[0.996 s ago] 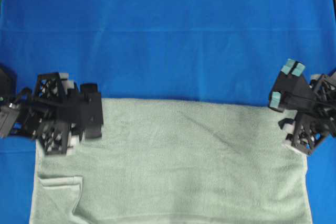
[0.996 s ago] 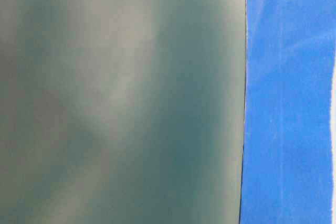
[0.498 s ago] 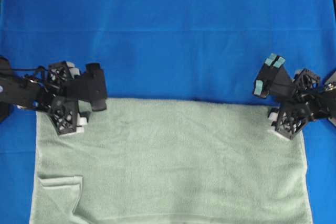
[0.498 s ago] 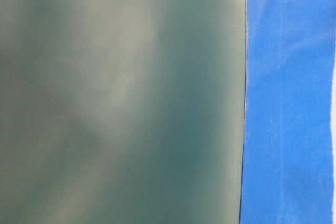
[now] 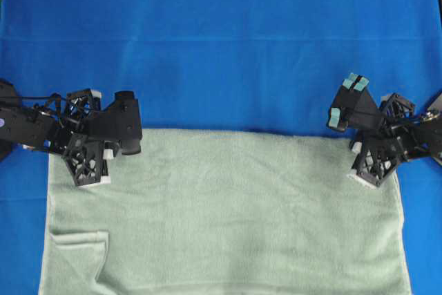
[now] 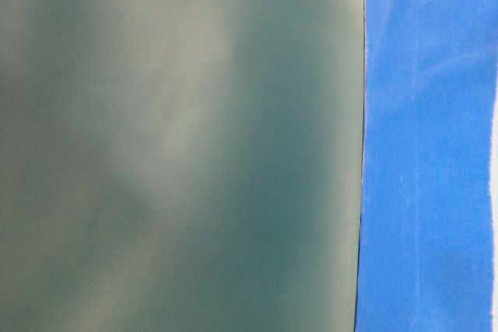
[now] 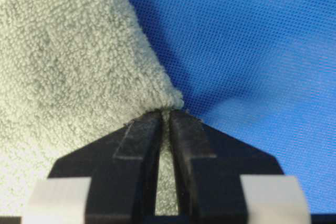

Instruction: Fold a bath towel.

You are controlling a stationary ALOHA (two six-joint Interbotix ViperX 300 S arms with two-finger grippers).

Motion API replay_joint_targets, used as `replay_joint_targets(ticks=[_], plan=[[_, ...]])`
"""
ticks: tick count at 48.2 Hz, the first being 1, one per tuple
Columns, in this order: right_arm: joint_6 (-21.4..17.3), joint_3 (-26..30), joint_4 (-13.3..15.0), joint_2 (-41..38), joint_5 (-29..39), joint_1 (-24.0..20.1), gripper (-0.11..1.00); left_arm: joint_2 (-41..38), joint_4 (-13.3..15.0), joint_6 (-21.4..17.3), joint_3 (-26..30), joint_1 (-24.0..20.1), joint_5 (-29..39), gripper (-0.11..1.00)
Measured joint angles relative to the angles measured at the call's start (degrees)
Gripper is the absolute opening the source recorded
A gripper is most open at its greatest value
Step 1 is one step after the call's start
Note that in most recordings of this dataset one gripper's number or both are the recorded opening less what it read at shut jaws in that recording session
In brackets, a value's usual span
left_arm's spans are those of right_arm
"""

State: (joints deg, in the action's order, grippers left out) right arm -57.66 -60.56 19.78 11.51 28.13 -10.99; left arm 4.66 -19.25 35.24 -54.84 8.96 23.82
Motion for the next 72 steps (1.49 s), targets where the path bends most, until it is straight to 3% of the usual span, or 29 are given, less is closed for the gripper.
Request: replay_joint_targets(ticks=[10, 19, 34, 41, 48, 53, 62, 72], plan=[[0.0, 1.4, 0.1, 0.3, 1.7, 0.3, 0.08, 0.4, 0.2, 1.7, 1.3, -0.2, 5.2, 0.09], [1.1, 6.9, 1.1, 8.5, 12.9, 0.2, 0.08, 7.7, 0.2, 1.6, 5.4, 0.0, 20.0, 0.09], [1.1, 19.9, 10.7, 19.9, 35.7, -7.2, 0.08, 22.6, 0.2, 0.9, 18.5, 6.1, 43.6, 0.09], [1.0, 22.2, 14.1, 20.6, 38.7, -8.6, 0.08, 25.0, 0.3, 1.4, 21.6, 8.6, 49.5, 0.09], [0.3, 22.5, 18.2, 19.5, 39.9, -7.9, 0.08, 24.9, 0.3, 3.4, 22.7, 10.9, 49.6, 0.09], [0.3, 22.9, 22.9, 18.5, 40.7, -4.0, 0.08, 23.8, 0.5, 6.2, 24.0, 13.4, 46.1, 0.09], [2.4, 24.4, 30.3, 15.5, 35.5, 8.5, 0.08, 19.8, 0.6, 9.1, 27.3, 19.2, 37.2, 0.09], [6.9, 26.5, 32.2, 12.8, 18.7, 23.5, 0.08, 14.2, 0.6, 9.2, 32.4, 22.5, 32.9, 0.09]])
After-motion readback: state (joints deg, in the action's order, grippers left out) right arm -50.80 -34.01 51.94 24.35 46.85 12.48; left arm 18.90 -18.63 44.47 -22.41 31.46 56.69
